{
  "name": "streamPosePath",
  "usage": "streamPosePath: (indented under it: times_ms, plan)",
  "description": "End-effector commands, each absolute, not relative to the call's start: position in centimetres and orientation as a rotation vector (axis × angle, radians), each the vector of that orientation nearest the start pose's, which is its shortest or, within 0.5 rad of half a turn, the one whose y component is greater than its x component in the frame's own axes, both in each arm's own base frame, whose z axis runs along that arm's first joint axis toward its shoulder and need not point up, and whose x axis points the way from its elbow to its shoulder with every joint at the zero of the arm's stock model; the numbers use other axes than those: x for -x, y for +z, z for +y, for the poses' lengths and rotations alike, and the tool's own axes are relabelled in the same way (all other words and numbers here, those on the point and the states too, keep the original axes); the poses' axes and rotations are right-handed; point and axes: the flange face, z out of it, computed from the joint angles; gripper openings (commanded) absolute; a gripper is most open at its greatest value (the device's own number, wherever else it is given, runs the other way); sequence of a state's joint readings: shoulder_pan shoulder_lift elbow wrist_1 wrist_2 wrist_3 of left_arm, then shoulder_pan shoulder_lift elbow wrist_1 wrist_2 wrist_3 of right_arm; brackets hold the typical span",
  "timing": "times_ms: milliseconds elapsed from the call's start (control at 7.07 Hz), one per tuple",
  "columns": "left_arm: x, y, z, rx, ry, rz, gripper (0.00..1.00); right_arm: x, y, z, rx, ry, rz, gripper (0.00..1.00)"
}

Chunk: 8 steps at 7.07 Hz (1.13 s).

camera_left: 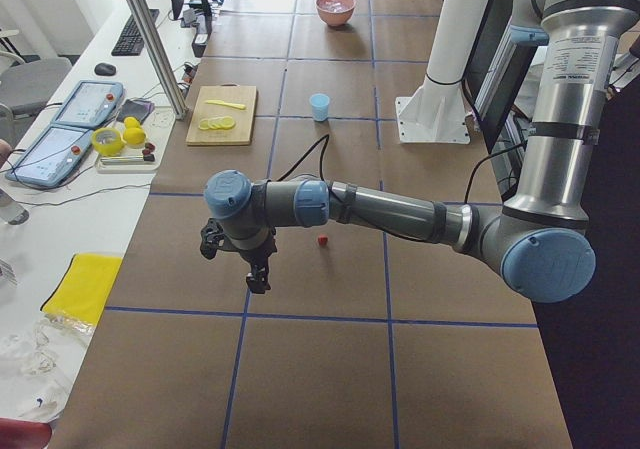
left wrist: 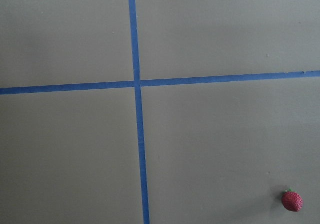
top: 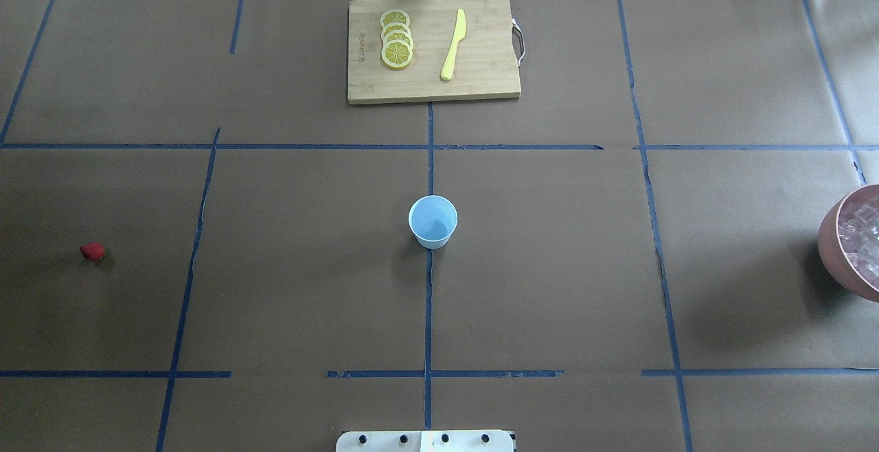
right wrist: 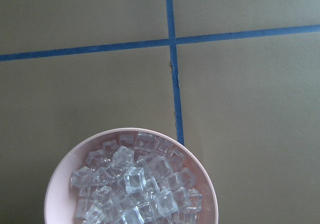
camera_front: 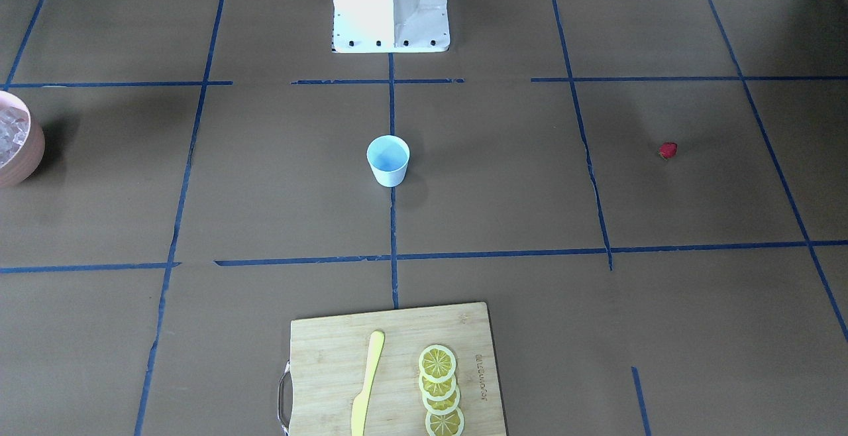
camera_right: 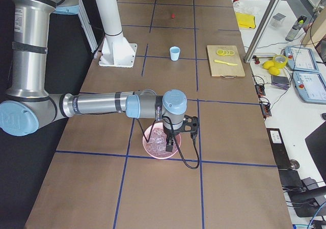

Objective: Put ice and strawberries in cup
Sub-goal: 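Grasp a clear ice cube from the pink bowl with the right gripper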

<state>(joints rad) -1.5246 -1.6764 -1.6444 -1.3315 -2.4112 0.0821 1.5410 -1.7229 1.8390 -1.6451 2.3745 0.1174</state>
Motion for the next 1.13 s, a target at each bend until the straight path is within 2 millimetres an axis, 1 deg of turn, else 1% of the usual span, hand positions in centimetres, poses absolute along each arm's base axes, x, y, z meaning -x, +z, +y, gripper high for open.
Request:
streamPosePath:
  times_ms: [0, 141, 283, 424, 566, 707, 848, 990]
  plan:
    - [3.3, 58.3, -53.2, 0.032, 0.100, 0.841, 1.00, -3.2, 59.4, -42.4, -0.040, 0.008, -0.859, 1.00]
    - [3.3, 58.7, -52.9, 0.018, 0.113, 0.837, 1.00, -1.1, 59.7, -41.8, 0.010, 0.034, -0.885, 1.00]
    - [3.3, 58.6, -52.9, -0.005, 0.122, 0.838, 1.00, 1.1, 60.2, -40.9, 0.065, 0.100, -0.881, 0.99]
    - [3.3, 58.5, -52.9, -0.011, 0.126, 0.838, 1.00, 2.6, 60.6, -39.7, 0.061, 0.138, -0.880, 0.98]
    - [3.2, 58.4, -53.0, -0.013, 0.126, 0.840, 1.00, 3.3, 61.6, -38.1, 0.060, 0.160, -0.864, 0.96]
    - [3.2, 58.3, -53.0, -0.016, 0.128, 0.840, 1.00, 3.7, 62.3, -37.7, 0.106, 0.219, -0.856, 0.94]
    - [3.2, 58.3, -53.0, -0.017, 0.130, 0.840, 1.00, 4.4, 62.7, -37.6, 0.175, 0.328, -0.848, 0.91]
    - [3.2, 58.3, -53.0, -0.018, 0.132, 0.840, 1.00, 4.5, 63.4, -37.4, 0.195, 0.345, -0.840, 0.90]
